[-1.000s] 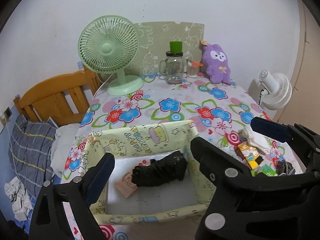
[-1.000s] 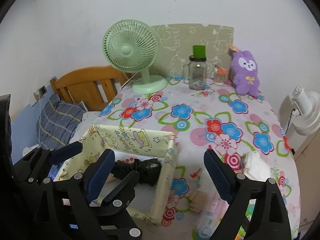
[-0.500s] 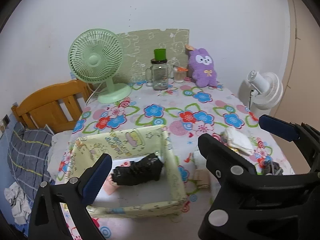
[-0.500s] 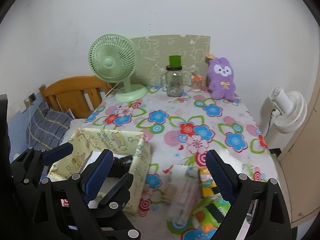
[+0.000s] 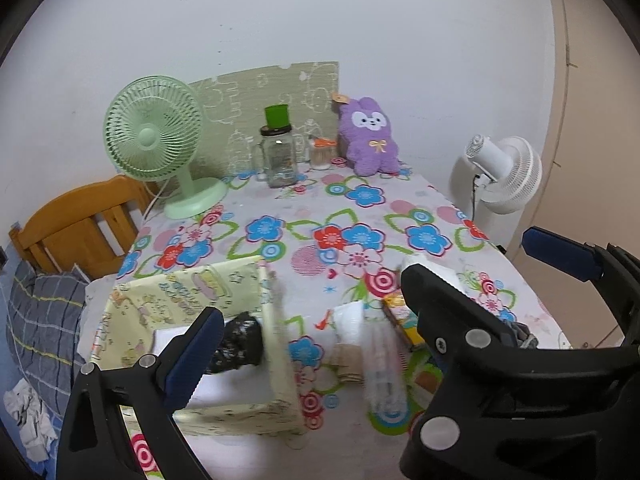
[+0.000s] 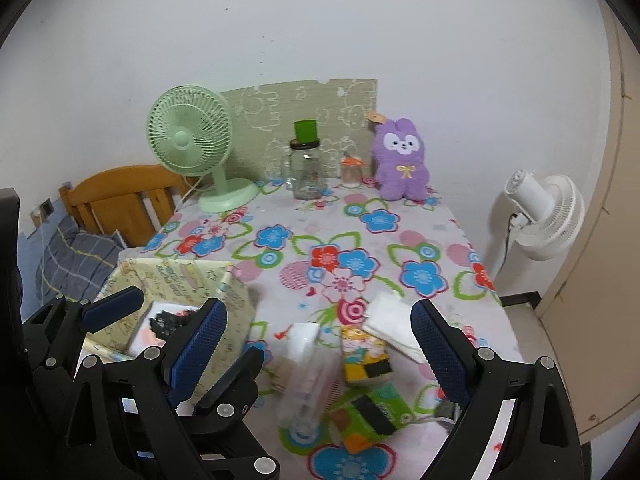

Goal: Organize soft objects
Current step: 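Move both tools back toward the remaining items on the table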

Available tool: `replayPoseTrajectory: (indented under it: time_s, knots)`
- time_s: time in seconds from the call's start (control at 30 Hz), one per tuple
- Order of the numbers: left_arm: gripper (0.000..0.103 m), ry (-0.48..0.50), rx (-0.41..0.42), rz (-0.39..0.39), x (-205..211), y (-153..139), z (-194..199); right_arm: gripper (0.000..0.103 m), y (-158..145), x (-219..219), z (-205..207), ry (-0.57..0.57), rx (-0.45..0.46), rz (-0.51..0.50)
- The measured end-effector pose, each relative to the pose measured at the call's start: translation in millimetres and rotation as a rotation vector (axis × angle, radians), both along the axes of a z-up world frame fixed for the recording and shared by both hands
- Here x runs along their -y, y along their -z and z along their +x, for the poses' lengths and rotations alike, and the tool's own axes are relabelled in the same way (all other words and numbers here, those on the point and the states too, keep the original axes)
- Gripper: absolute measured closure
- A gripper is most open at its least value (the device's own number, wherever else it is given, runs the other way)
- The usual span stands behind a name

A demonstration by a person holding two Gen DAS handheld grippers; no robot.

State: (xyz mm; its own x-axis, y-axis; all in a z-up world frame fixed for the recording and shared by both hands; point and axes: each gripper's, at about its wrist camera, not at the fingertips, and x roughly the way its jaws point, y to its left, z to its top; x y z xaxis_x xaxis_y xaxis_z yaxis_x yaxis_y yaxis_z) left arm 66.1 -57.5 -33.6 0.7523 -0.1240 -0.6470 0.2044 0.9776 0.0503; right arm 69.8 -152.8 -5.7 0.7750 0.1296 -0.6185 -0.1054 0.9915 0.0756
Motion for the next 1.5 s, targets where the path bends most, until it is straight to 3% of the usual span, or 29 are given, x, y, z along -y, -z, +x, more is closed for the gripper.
replayPoseTrajectory:
  time_s: [0.53,0.77,1.5]
  knots:
    - [0.002,0.065,0.012,-0.038,40.9,24.6,-7.4,0.008,18.9,41.0,-15.4,0.066,0.010,-0.038]
    - [0.002,0.091,0.000,-0.009,57.1,40.1,-8.1,0.008,35.5,56.7,-18.0,0.089,0.007,-0.038]
    - [0.011,0.208,-0.136,0.033,106.3,96.2,6.4,0.009,96.1,102.0,-13.7,0.156,-0.102,-0.023]
